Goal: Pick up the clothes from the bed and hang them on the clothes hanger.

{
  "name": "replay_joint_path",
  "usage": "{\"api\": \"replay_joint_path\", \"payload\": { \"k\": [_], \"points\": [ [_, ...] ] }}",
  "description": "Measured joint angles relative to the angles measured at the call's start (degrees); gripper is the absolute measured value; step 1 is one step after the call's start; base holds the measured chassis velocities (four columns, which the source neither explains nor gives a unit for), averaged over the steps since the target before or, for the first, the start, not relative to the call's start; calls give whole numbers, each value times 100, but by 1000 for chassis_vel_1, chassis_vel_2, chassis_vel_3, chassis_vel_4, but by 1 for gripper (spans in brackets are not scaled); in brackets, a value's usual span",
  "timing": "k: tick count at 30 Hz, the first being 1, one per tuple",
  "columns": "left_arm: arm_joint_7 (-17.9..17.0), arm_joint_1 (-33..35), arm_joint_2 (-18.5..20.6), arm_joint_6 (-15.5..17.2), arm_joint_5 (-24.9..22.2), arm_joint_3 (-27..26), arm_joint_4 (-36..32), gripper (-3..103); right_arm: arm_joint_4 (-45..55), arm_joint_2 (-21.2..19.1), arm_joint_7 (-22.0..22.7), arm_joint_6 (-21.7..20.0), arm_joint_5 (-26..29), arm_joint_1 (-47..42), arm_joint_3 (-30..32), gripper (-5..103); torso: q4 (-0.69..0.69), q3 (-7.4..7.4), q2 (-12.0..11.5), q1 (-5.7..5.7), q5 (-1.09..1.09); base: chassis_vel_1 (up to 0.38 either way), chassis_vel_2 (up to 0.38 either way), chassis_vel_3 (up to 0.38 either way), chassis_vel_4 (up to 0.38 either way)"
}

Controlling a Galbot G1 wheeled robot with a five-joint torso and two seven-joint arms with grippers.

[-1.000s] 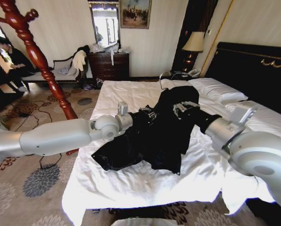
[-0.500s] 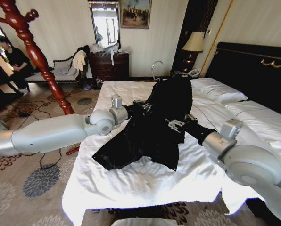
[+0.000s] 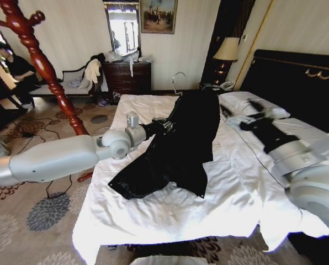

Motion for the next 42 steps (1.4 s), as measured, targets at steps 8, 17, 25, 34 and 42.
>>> {"api": "replay_joint_path", "payload": {
  "k": [8,17,25,34,42],
  "points": [
    [7,-111,-25,42,-93,133,-284,16,-1239,-324,-1234,1072,-4105,468,-815,100,1,1,0,1,2,0,0,0,0],
    [9,-132,40,56,-27,273,-360,16,-1401,-586,-1843,1526,-5042,429,-1011,100,0,1,0,1,2,0,0,0,0],
    [5,-62,75,58,41,351,-480,16,-1570,-647,-2090,1696,-5347,500,-1104,100,1,1,0,1,1,0,0,0,0],
    [-8,-170,215,58,46,556,-578,16,-1733,-692,-2260,1720,-5851,780,-1451,100,1,1,0,1,2,0,0,0,0],
    [-68,-268,347,69,-58,607,-731,16,-1900,-842,-2319,1652,-5960,929,-1578,100,0,1,0,1,2,0,0,0,0]
  ]
}}
